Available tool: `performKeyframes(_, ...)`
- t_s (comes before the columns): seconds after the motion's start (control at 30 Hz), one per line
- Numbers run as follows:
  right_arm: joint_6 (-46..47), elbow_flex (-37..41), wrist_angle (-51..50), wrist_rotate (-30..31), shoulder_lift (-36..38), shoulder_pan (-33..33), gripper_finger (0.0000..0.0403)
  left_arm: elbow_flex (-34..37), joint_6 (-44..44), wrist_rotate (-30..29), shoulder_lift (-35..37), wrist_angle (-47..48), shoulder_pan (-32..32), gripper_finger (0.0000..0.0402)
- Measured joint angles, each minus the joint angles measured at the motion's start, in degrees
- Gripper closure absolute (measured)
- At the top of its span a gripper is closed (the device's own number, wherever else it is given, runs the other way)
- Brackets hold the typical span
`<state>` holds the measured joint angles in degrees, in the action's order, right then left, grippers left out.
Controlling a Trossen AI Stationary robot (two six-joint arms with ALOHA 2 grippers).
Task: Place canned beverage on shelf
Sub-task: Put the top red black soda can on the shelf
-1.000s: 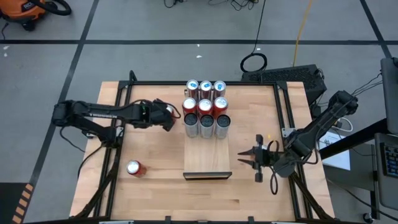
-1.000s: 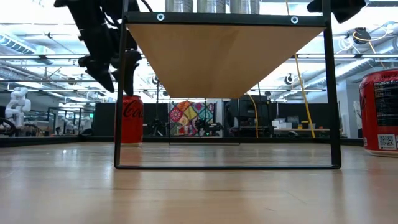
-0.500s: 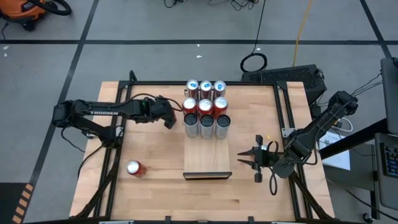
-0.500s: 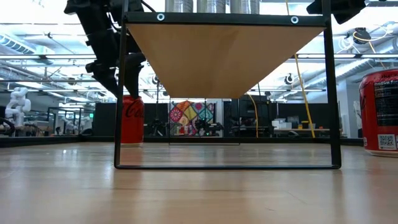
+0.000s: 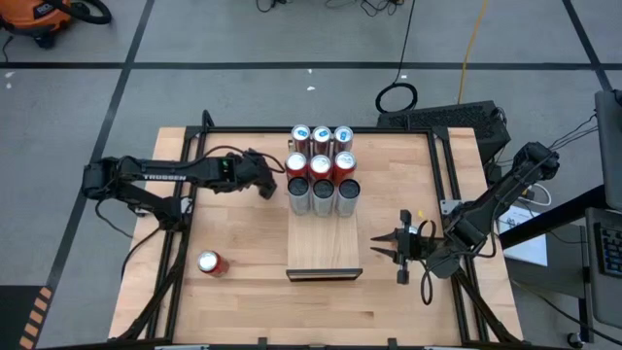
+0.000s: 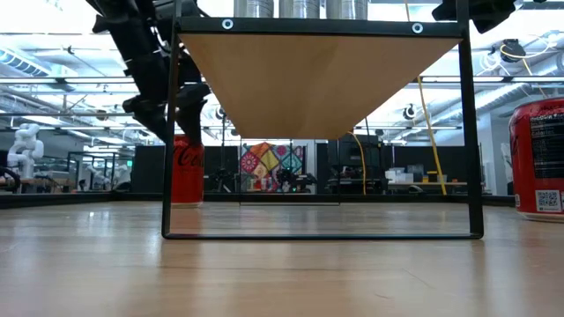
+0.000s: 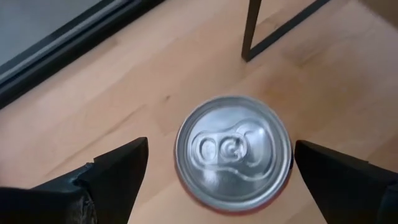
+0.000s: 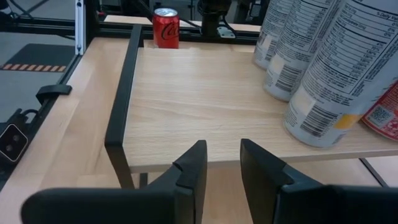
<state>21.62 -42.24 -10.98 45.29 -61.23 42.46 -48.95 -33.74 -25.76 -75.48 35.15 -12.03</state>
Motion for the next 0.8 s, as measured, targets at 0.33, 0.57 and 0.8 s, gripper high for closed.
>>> performKeyframes(0.33,-0.06,0.00,-0.02,-0.03,0.00,0.00,0.0330,0.00,1.69,2.79,-3.86,-2.79,-1.98,0.0002)
performKeyframes(0.57,-0.04,0.00,-0.02,-0.03,0.00,0.00,0.0330,0.00,1.08,3.01,-5.05,-3.53,-1.64,0.0019)
performKeyframes(0.8,-0.19,0.00,-0.02,-0.04,0.00,0.00,0.0330,0.00,1.10,3.21,-5.04,-3.64,-1.44,0.0096)
